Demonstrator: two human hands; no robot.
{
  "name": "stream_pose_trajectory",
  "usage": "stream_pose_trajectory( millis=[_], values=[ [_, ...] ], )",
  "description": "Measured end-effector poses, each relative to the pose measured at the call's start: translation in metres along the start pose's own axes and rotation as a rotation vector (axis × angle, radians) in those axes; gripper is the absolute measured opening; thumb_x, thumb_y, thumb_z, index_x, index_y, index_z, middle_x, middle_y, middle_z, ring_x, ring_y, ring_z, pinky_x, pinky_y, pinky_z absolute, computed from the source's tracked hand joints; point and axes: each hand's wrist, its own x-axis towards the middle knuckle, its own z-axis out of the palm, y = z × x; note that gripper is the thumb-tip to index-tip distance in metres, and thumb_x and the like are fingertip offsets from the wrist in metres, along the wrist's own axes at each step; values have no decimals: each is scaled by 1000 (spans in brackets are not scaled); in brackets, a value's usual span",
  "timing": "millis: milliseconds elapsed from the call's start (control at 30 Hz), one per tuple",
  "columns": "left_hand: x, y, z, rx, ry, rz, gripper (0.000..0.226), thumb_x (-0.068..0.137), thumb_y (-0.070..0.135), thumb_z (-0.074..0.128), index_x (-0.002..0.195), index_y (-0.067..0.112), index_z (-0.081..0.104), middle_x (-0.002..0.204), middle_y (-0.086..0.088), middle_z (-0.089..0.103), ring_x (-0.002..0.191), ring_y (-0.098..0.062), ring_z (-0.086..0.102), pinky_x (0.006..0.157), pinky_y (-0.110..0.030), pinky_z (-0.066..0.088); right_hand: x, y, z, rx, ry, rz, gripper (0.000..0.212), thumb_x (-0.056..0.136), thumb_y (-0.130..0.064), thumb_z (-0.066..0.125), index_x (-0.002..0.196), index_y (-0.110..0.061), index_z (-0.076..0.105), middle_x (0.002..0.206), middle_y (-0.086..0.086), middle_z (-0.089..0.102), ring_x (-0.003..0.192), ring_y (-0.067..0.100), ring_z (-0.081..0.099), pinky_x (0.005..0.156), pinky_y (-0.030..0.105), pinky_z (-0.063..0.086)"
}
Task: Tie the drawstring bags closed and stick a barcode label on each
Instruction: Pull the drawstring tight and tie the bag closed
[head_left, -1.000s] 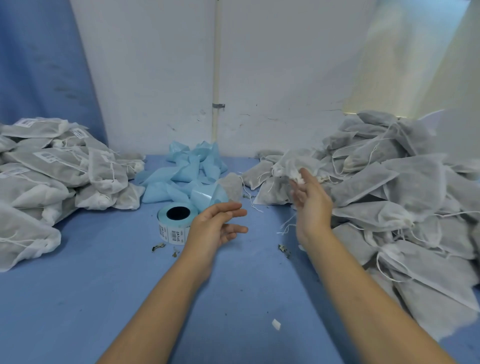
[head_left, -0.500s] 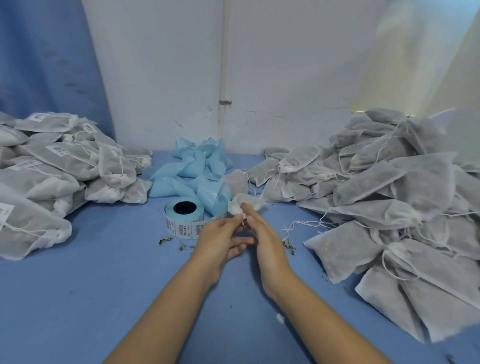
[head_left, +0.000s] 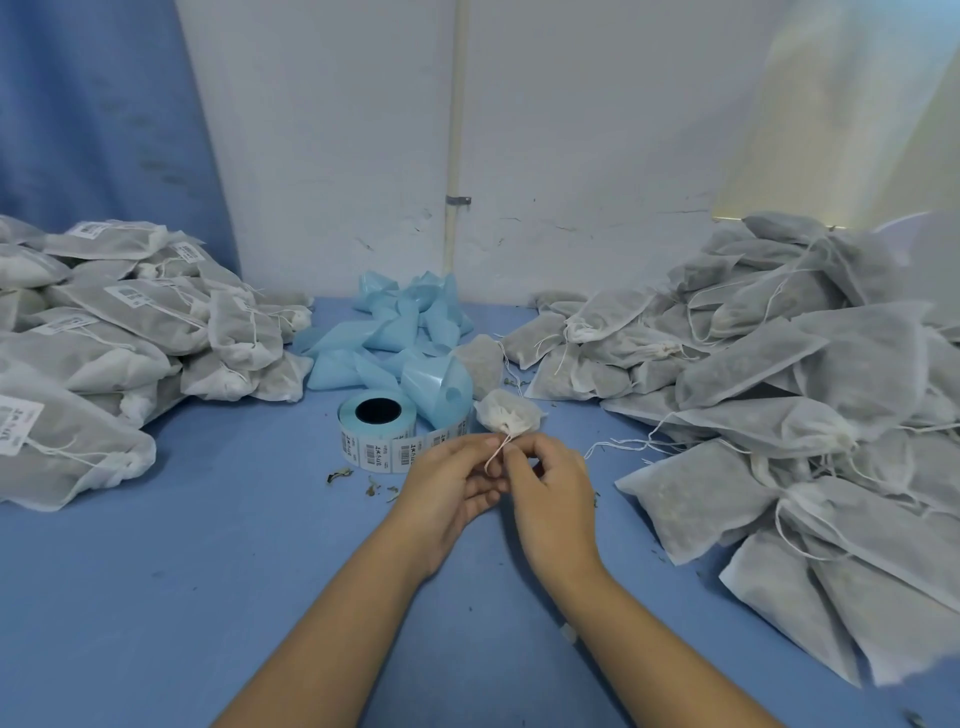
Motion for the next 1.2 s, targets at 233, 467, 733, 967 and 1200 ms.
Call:
stream_pose_trajectory(
  millis=[233, 467, 733, 967, 1200],
  values=[
    [-1, -2, -3, -37, -65, 43, 19, 92, 1, 50, 98, 7, 67, 58, -3, 56, 50, -12, 56, 54, -23, 51, 1, -7, -2, 453, -42, 198, 19, 88, -8, 60, 76, -16, 72, 70, -6, 70, 68, 2, 61, 64, 13, 47],
    [-3, -4, -1, 205, -126, 98, 27, 90, -8, 47, 106, 10, 62, 46, 2, 44, 43, -11, 44, 49, -23, 42, 10, -9, -10, 625, 23, 401, 19, 84, -2, 60, 70, -10, 70, 62, -7, 66, 55, -4, 57, 52, 7, 42],
    [-1, 4, 2, 195, -136, -5, 40, 89, -10, 47, 108, 22, 60, 44, -2, 44, 43, -13, 42, 45, -23, 42, 18, -7, -12, 709, 6, 527, 13, 81, -6, 64, 73, -12, 72, 67, -6, 69, 69, 7, 56, 65, 19, 40],
    [-2, -14, -1, 814, 116, 386, 11, 94, 16, 55, 87, 12, 63, 60, 3, 55, 57, -8, 53, 56, -17, 40, 24, -4, -23, 872, -171, 528, 18, 93, -13, 49, 83, -16, 63, 86, -3, 74, 94, 7, 63, 92, 24, 42],
    [-11, -3, -11, 1581, 227, 759, 14, 98, 24, 48, 94, 16, 60, 92, 1, 52, 82, -20, 55, 59, -32, 41, 23, 0, -25, 455, -107, 313, 15, 92, -9, 54, 80, -12, 60, 62, -2, 58, 58, 7, 51, 58, 13, 43]
  ],
)
